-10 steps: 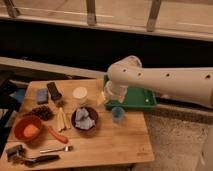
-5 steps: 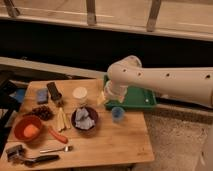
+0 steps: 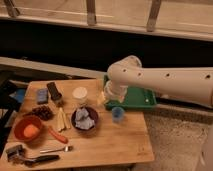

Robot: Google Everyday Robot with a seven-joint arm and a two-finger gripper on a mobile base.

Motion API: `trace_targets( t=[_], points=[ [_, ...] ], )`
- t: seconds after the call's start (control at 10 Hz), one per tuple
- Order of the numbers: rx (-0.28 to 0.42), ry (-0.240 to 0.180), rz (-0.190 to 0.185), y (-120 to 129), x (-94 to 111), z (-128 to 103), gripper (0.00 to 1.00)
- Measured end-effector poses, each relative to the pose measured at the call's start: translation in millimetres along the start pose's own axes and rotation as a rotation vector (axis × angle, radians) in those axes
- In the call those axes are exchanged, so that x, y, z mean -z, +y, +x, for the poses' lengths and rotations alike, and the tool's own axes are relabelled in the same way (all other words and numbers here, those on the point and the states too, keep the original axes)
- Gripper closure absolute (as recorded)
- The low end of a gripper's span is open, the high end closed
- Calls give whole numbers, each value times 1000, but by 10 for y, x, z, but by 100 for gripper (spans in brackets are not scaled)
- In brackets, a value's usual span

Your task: Place grapes in table surface

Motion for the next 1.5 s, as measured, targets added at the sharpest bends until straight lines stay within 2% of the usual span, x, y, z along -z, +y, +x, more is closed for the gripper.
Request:
trace_targets(
  t=[0.6,0.8,1.1,1.3,1.5],
  points=[
    [-1,1,1,1,3,-1,28],
    [16,5,18,20,18,-12,28],
    [133,12,38,445,-43,-182,28],
    [201,8,34,925,-156,-382,28],
    [242,-4,14,1393,-264,-553,28]
  ],
)
